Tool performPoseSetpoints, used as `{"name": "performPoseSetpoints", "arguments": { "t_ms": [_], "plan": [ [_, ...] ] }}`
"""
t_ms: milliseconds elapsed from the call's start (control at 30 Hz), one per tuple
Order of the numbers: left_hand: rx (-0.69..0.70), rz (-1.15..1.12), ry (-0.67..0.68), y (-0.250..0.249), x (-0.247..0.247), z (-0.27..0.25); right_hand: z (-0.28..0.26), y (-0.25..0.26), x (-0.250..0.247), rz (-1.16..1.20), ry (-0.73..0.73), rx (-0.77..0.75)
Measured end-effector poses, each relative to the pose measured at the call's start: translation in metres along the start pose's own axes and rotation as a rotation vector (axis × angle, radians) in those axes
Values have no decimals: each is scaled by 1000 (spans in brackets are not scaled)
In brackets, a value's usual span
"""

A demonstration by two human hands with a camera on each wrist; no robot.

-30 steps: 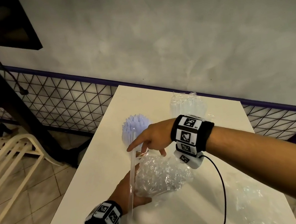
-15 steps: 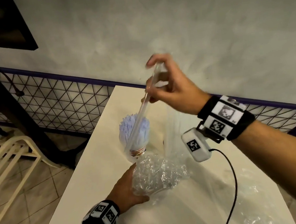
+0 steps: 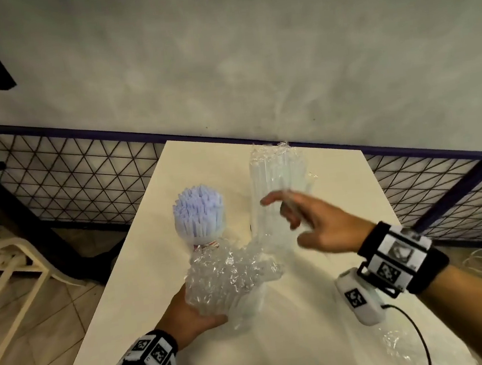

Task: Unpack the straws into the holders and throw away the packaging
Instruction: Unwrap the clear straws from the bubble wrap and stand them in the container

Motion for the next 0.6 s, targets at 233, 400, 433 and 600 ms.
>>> {"name": "performPoseSetpoints", "arguments": {
  "t_ms": [233,400,433,600],
  "plan": [
    [-4,-7,15,0,-1,0,5,-38,71,-19,120,83],
    [-35,21,47,6,-6,1,15,-50,84,280,-6,164],
    [-47,20,39,7,-7,0,17,-52,84,281,-31,161],
    [-100,48,21,4,-6,-2,18,-43,70,284,-138,104]
  ]
}}
Point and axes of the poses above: each hand's wrist, its own z-axis towards the middle knuckle, its own x-axis out of the palm, y = z × x, the point moved 7 cm from there along z, towards the middle knuckle
